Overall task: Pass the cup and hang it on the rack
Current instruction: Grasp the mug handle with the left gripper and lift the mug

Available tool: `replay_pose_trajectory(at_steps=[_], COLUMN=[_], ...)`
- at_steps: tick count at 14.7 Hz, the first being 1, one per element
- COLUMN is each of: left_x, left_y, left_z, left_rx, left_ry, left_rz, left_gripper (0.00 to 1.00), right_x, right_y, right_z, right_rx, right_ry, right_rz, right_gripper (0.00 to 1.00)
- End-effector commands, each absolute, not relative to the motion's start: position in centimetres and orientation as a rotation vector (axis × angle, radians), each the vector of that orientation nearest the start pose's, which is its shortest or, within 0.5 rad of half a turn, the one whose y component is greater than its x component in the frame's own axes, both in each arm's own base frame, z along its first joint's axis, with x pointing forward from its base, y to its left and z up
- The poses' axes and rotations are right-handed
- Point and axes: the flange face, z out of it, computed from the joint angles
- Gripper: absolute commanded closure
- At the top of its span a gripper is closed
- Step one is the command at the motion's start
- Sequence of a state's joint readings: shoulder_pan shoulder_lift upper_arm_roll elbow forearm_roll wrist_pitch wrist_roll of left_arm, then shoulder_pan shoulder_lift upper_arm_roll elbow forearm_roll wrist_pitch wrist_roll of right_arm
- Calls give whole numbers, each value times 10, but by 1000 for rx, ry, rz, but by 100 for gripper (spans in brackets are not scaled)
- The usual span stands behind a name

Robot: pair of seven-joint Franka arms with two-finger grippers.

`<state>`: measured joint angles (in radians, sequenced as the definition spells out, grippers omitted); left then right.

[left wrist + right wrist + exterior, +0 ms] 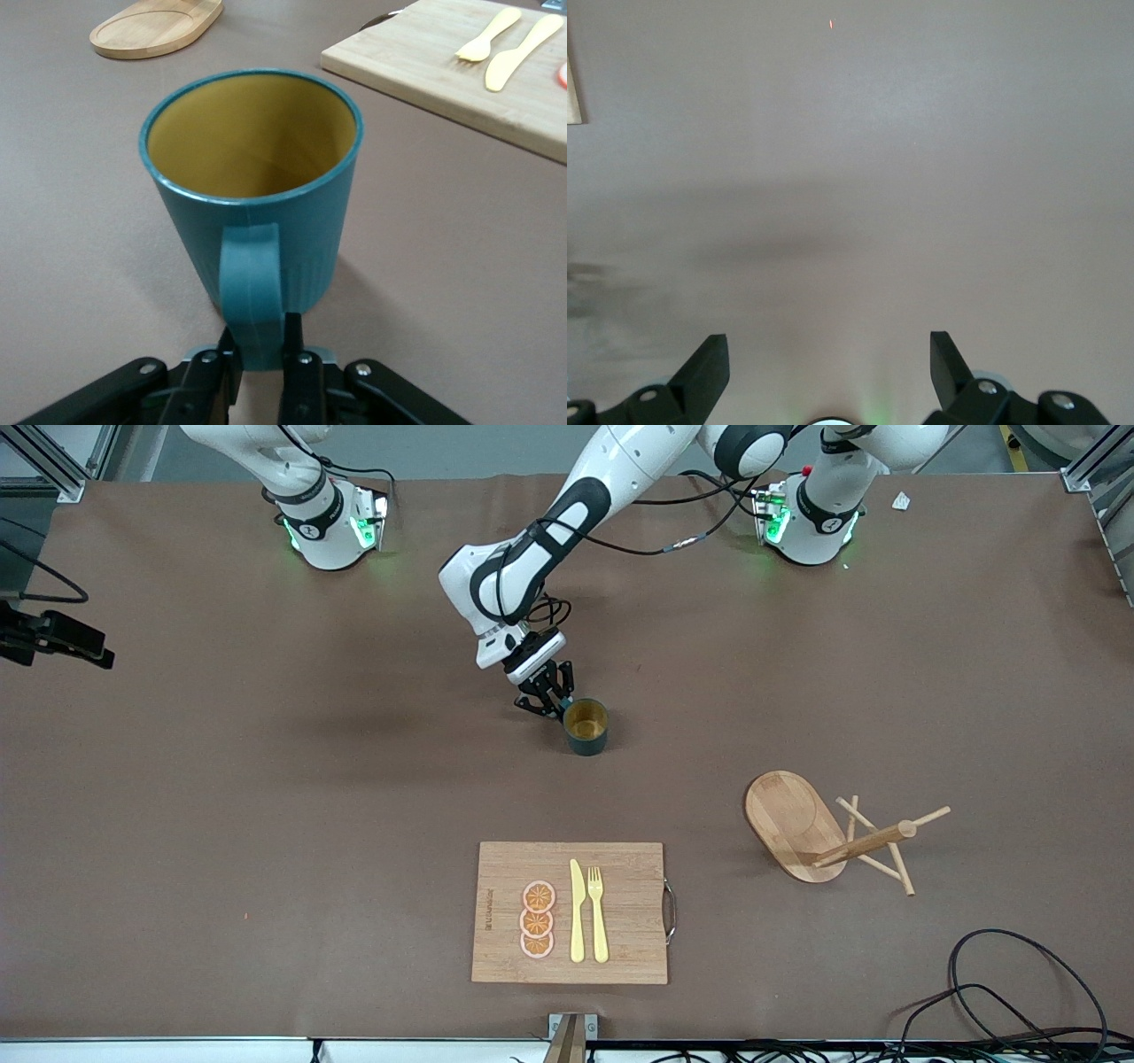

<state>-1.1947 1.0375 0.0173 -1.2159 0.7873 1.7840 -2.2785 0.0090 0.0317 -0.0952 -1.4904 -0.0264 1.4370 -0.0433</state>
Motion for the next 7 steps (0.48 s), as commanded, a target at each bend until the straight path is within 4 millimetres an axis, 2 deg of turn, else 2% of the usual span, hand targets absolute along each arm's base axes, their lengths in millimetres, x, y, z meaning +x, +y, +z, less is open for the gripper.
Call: replay_pose_trajectory(at_steps=[1, 4, 5, 7], left_x=[358, 390, 402, 426], left_y=[-629, -622, -617, -602], left_z=[177, 253, 283, 331], left_rx=[-2463, -2541, -2575, -2631], left_ry=[-1020, -1161, -1209, -1276], left_rz=[-998, -797, -737, -611], left_gripper=[95, 97, 97, 98], right_x=[524, 514, 511, 506], right_y=[-49, -48, -48, -47], right_z=[646, 655, 658, 662], right_rx=[-3168, -3169, -3168, -3167], right_ry=[85, 79, 79, 77], right_rz=[105, 86, 86, 88], right_gripper=[0, 0, 0, 0])
